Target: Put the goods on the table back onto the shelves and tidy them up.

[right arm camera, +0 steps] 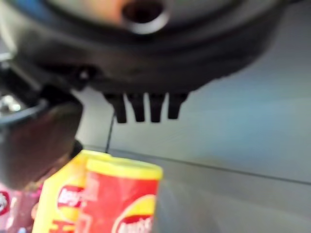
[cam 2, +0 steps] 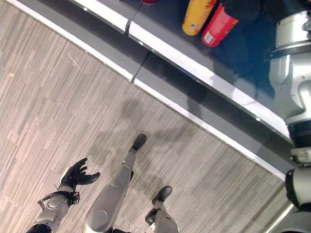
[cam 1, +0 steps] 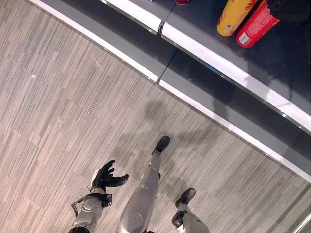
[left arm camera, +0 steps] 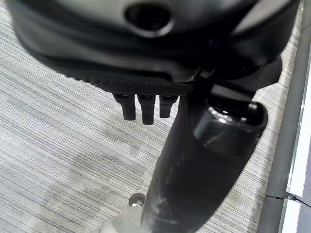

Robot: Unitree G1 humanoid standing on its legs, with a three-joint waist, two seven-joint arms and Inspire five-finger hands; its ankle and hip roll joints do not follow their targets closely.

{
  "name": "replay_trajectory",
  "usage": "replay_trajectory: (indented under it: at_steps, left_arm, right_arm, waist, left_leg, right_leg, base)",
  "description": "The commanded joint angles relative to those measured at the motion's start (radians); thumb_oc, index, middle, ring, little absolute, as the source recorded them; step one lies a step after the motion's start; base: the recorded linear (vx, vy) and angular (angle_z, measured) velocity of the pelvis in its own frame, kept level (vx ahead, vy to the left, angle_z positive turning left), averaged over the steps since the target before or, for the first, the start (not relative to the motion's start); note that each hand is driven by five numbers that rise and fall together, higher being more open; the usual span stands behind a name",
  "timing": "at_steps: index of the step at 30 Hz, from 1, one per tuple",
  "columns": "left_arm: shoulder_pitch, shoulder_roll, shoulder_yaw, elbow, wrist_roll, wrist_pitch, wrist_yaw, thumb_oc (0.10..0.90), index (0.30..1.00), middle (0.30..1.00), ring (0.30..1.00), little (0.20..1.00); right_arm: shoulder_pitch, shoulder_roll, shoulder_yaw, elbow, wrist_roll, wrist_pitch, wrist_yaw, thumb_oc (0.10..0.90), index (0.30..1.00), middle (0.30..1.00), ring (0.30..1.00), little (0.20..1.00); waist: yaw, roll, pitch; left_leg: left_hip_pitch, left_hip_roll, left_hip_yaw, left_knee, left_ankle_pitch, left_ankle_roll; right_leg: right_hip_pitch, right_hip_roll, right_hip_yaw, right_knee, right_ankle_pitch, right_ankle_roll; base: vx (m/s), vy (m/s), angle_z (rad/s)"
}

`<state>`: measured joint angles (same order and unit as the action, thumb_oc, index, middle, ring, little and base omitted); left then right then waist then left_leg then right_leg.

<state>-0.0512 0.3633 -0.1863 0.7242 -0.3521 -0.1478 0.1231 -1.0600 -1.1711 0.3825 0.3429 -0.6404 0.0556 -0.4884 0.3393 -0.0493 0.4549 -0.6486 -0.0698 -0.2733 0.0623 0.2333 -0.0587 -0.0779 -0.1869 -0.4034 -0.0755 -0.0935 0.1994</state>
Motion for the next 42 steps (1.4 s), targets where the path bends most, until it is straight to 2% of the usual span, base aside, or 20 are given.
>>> replay_trajectory:
  at_steps: [1,8,12,13,14,17,20,21,22,23,24,26,27,29,31,32,38,39,41,42]
  left_arm:
    - [0.09,0.057,0.009,-0.008,-0.003,-0.03,0.027,0.8,0.9,0.9,0.9,0.9]
    - [0.079,0.056,0.035,0.015,0.028,-0.007,0.037,0.8,0.9,0.9,0.9,0.9]
    - [0.07,0.049,0.05,0.045,0.042,0.004,0.041,0.8,0.9,0.9,0.9,0.9]
    - [0.066,0.046,0.054,0.058,0.052,0.007,0.038,0.8,0.9,0.9,0.9,0.9]
    - [0.065,0.05,0.05,0.058,0.052,0.007,0.038,0.8,0.9,0.9,0.9,0.9]
    - [0.071,0.052,0.062,0.056,0.063,0.007,0.014,0.8,0.9,0.9,0.9,0.9]
    - [0.076,0.057,0.094,0.07,0.065,0.01,-0.016,0.8,0.9,0.9,0.9,0.9]
    - [0.075,0.061,0.111,0.067,0.064,0.009,-0.033,0.8,0.9,0.9,0.9,0.9]
    - [0.076,0.062,0.11,0.067,0.064,0.009,-0.033,0.8,0.9,0.9,0.9,0.9]
    - [0.076,0.069,0.129,0.058,0.054,0.004,-0.054,0.8,0.9,0.9,0.9,0.9]
    - [0.077,0.069,0.127,0.057,0.054,0.004,-0.054,0.8,0.9,0.9,0.9,0.9]
    - [0.077,0.077,0.147,0.04,0.051,-0.008,-0.075,0.8,0.9,0.9,0.9,0.9]
    - [0.077,0.077,0.146,0.04,0.051,-0.008,-0.075,0.8,0.9,0.9,0.9,0.9]
    - [0.069,0.073,0.165,0.01,0.046,-0.024,-0.086,0.8,0.9,0.9,0.9,0.9]
    - [0.069,0.074,0.17,0.002,0.045,-0.028,-0.087,0.8,0.9,0.9,0.9,0.9]
    - [0.065,0.078,0.166,-0.011,0.046,-0.032,-0.085,0.8,0.9,0.9,0.9,0.9]
    - [0.021,0.071,0.135,-0.003,0.053,-0.041,-0.077,0.8,0.9,0.9,0.9,0.9]
    - [0.012,0.057,0.131,0.006,0.053,-0.041,-0.069,0.8,0.9,0.9,0.9,0.9]
    - [0.012,0.054,0.128,0.003,0.051,-0.042,-0.065,0.8,0.9,0.9,0.9,0.9]
    - [0.013,0.04,0.126,0.019,0.05,-0.041,-0.061,0.8,0.9,0.9,0.9,0.9]
  right_arm:
    - [-0.106,-0.015,0.0,-0.056,0.02,0.017,-0.084,0.8,0.9,0.9,0.9,0.9]
    - [0.055,0.013,-0.19,-0.342,-0.016,-0.003,-0.088,0.8,0.9,0.9,0.9,0.9]
    - [0.22,0.107,-0.316,-0.493,0.095,-0.083,-0.055,0.8,0.9,0.9,0.9,0.9]
    - [0.326,0.178,-0.371,-0.558,0.225,-0.15,-0.018,0.8,0.9,0.9,0.9,0.9]
    - [0.339,0.179,-0.384,-0.565,0.226,-0.149,-0.015,0.8,0.9,0.9,0.9,0.9]
    - [0.505,0.279,-0.421,-0.635,0.582,-0.293,0.136,0.8,0.9,0.9,0.9,0.9]
    - [0.661,0.361,-0.436,-0.662,0.912,-0.358,0.319,0.8,0.9,0.9,0.9,0.9]
    - [0.743,0.379,-0.437,-0.675,1.104,-0.368,0.448,0.8,0.9,0.9,0.9,0.9]
    - [0.746,0.379,-0.44,-0.676,1.108,-0.368,0.452,0.8,0.9,0.9,0.9,0.9]
    - [0.85,0.389,-0.442,-0.689,1.266,-0.345,0.585,0.8,0.9,0.9,0.9,0.9]
    - [0.854,0.389,-0.445,-0.69,1.269,-0.344,0.588,0.8,0.9,0.9,0.9,0.9]
    - [1.015,0.406,-0.43,-0.69,1.429,-0.288,0.732,0.8,0.9,0.9,0.9,0.9]
    - [1.017,0.406,-0.432,-0.691,1.43,-0.288,0.733,0.8,0.9,0.9,0.9,0.9]
    - [1.226,0.469,-0.409,-0.599,1.408,-0.229,0.79,0.8,0.9,0.9,0.9,0.9]
    - [1.252,0.486,-0.384,-0.558,1.367,-0.215,0.791,0.8,0.9,0.9,0.9,0.9]
    - [1.286,0.535,-0.359,-0.47,1.325,-0.194,0.784,0.8,0.9,0.9,0.9,0.9]
    - [1.302,0.722,-0.306,-0.064,1.128,-0.172,0.686,0.8,0.9,0.9,0.9,0.9]
    - [1.267,0.784,-0.304,0.093,1.047,-0.18,0.618,0.8,0.9,0.9,0.9,0.9]
    - [1.255,0.815,-0.314,0.156,1.061,-0.181,0.602,0.8,0.9,0.9,0.9,0.9]
    - [1.241,0.864,-0.322,0.24,1.062,-0.18,0.58,0.8,0.9,0.9,0.9,0.9]
  waist:
    - [0.008,-0.045,-0.092]
    - [-0.03,-0.059,-0.122]
    - [-0.063,-0.075,-0.141]
    - [-0.083,-0.082,-0.148]
    - [-0.08,-0.084,-0.151]
    - [-0.117,-0.099,-0.163]
    - [-0.159,-0.111,-0.178]
    - [-0.184,-0.115,-0.194]
    - [-0.182,-0.116,-0.194]
    - [-0.206,-0.115,-0.215]
    - [-0.204,-0.115,-0.216]
    - [-0.238,-0.109,-0.245]
    - [-0.237,-0.109,-0.246]
    - [-0.284,-0.094,-0.281]
    - [-0.293,-0.093,-0.288]
    - [-0.3,-0.091,-0.291]
    - [-0.325,-0.074,-0.319]
    - [-0.331,-0.067,-0.328]
    - [-0.331,-0.067,-0.329]
    - [-0.334,-0.065,-0.338]
  left_leg:
    - [0.154,0.057,-0.031,-0.081,-0.147,-0.044]
    - [0.185,0.072,-0.013,-0.09,-0.146,-0.044]
    - [0.213,0.088,0.007,-0.092,-0.153,-0.046]
    - [0.228,0.096,0.018,-0.097,-0.152,-0.047]
    - [0.223,0.094,0.016,-0.097,-0.146,-0.044]
    - [0.245,0.107,0.04,-0.106,-0.143,-0.046]
    - [0.277,0.122,0.072,-0.123,-0.139,-0.05]
    - [0.289,0.129,0.09,-0.131,-0.134,-0.05]
    - [0.29,0.129,0.09,-0.132,-0.135,-0.05]
    - [0.305,0.132,0.102,-0.142,-0.132,-0.054]
    - [0.305,0.132,0.102,-0.142,-0.133,-0.054]
    - [0.325,0.132,0.124,-0.15,-0.133,-0.057]
    - [0.325,0.132,0.124,-0.15,-0.133,-0.057]
    - [0.355,0.131,0.155,-0.15,-0.145,-0.059]
    - [0.366,0.133,0.17,-0.15,-0.149,-0.057]
    - [0.379,0.135,0.185,-0.15,-0.155,-0.055]
    - [0.424,0.126,0.216,-0.15,-0.174,-0.046]
    - [0.434,0.122,0.223,-0.15,-0.18,-0.042]
    - [0.442,0.12,0.227,-0.15,-0.184,-0.04]
    - [0.451,0.118,0.231,-0.15,-0.191,-0.034]
  right_leg:
    - [0.057,-0.046,0.025,0.052,0.074,0.027]
    - [0.068,-0.037,0.043,0.046,0.074,0.025]
    - [0.08,-0.03,0.064,0.042,0.073,0.022]
    - [0.084,-0.028,0.075,0.04,0.073,0.021]
    - [0.081,-0.029,0.074,0.038,0.078,0.022]
    - [0.085,-0.024,0.096,0.033,0.087,0.023]
    - [0.089,-0.023,0.121,0.029,0.101,0.026]
    - [0.088,-0.023,0.132,0.023,0.115,0.03]
    - [0.089,-0.023,0.133,0.022,0.116,0.03]
    - [0.093,-0.026,0.138,0.018,0.132,0.035]
    - [0.093,-0.026,0.138,0.017,0.132,0.035]
    - [0.097,-0.033,0.146,0.013,0.153,0.042]
    - [0.097,-0.034,0.146,0.013,0.153,0.042]
    - [0.106,-0.051,0.153,0.01,0.174,0.049]
    - [0.104,-0.055,0.165,0.011,0.181,0.051]
    - [0.101,-0.06,0.179,0.013,0.189,0.054]
    - [0.114,-0.085,0.188,0.027,0.209,0.056]
    - [0.123,-0.091,0.187,0.023,0.212,0.06]
    - [0.127,-0.093,0.187,0.023,0.216,0.06]
    - [0.129,-0.097,0.193,0.021,0.225,0.061]
  base:
    - [-0.01,-0.012,-0.03]
    - [0.0,-0.005,-0.01]
    - [0.0,-0.025,-0.07]
    - [-0.03,0.0,-0.32]
    - [-0.03,0.003,-0.31]
    - [-0.02,-0.008,-0.17]
    - [-0.01,-0.003,-0.18]
    - [0.01,0.012,-0.28]
    - [0.03,0.026,-0.31]
    - [0.03,0.009,-0.27]
    - [0.05,0.021,-0.23]
    - [0.04,0.032,-0.16]
    - [0.06,0.065,-0.13]
    - [0.06,0.074,-0.1]
    - [0.03,0.041,-0.21]
    - [0.04,0.056,-0.36]
    - [0.04,0.057,-0.32]
    - [0.04,0.062,-0.01]
    - [0.04,0.05,-0.1]
    - [0.03,0.041,-0.11]
